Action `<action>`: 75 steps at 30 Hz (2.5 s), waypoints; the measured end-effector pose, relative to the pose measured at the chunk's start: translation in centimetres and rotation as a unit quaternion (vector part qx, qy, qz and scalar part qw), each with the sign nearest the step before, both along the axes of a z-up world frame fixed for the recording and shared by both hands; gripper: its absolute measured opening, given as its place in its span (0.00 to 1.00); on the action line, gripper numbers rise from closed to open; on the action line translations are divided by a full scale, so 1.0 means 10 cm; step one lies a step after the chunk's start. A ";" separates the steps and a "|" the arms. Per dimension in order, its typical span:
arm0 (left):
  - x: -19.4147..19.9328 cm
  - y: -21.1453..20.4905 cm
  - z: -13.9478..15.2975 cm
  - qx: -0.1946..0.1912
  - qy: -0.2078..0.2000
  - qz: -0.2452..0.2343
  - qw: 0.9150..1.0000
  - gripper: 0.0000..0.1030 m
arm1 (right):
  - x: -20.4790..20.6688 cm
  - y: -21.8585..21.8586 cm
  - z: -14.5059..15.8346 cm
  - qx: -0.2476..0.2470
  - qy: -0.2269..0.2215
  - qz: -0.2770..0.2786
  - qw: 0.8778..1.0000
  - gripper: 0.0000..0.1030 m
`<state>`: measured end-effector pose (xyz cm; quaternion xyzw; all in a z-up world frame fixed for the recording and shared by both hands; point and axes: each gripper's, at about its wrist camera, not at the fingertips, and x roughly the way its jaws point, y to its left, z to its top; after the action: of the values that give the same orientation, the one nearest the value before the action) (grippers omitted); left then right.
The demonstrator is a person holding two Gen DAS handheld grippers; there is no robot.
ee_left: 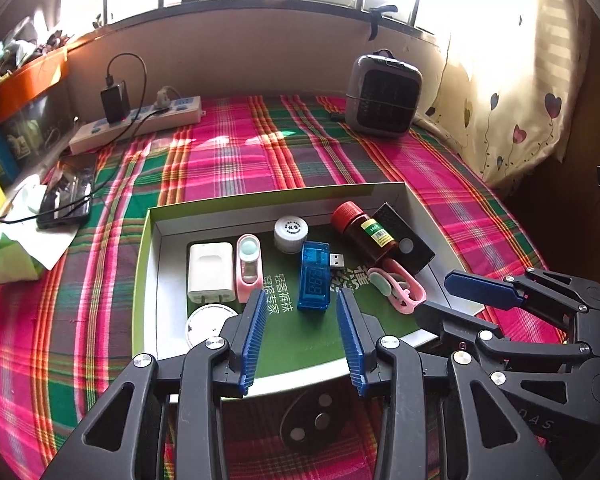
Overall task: Organize rigid objects
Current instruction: 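Open the left tool releasing the USB tester while the right tool releases the pink clip, then withdraw both open tools from the box toward the remaining items, then grasp the black round key fob with the left tool while the right tool approaches the dark grey case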
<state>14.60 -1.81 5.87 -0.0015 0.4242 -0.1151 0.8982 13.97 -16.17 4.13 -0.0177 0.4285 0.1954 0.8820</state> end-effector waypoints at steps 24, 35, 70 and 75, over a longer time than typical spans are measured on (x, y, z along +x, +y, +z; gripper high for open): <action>-0.64 0.54 -0.08 -0.060 0.007 0.033 0.998 0.39 | -0.52 -0.17 -0.03 0.030 -0.012 -0.041 0.999 0.38; -0.63 0.38 -0.31 -0.076 0.043 -0.007 0.996 0.42 | -0.62 -0.21 -0.17 0.040 0.002 -0.047 0.998 0.38; -0.52 0.62 -0.40 -0.093 0.040 0.025 0.995 0.26 | -0.60 0.11 -0.33 0.023 0.024 0.032 0.999 0.49; -0.54 0.71 -0.40 -0.095 0.040 0.032 0.994 0.26 | -0.74 0.23 -0.34 0.024 0.023 0.067 0.997 0.49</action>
<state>9.24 5.33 1.86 -0.1048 0.4469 -0.1260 0.8794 6.55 -13.82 0.75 -0.0205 0.4417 0.2645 0.8571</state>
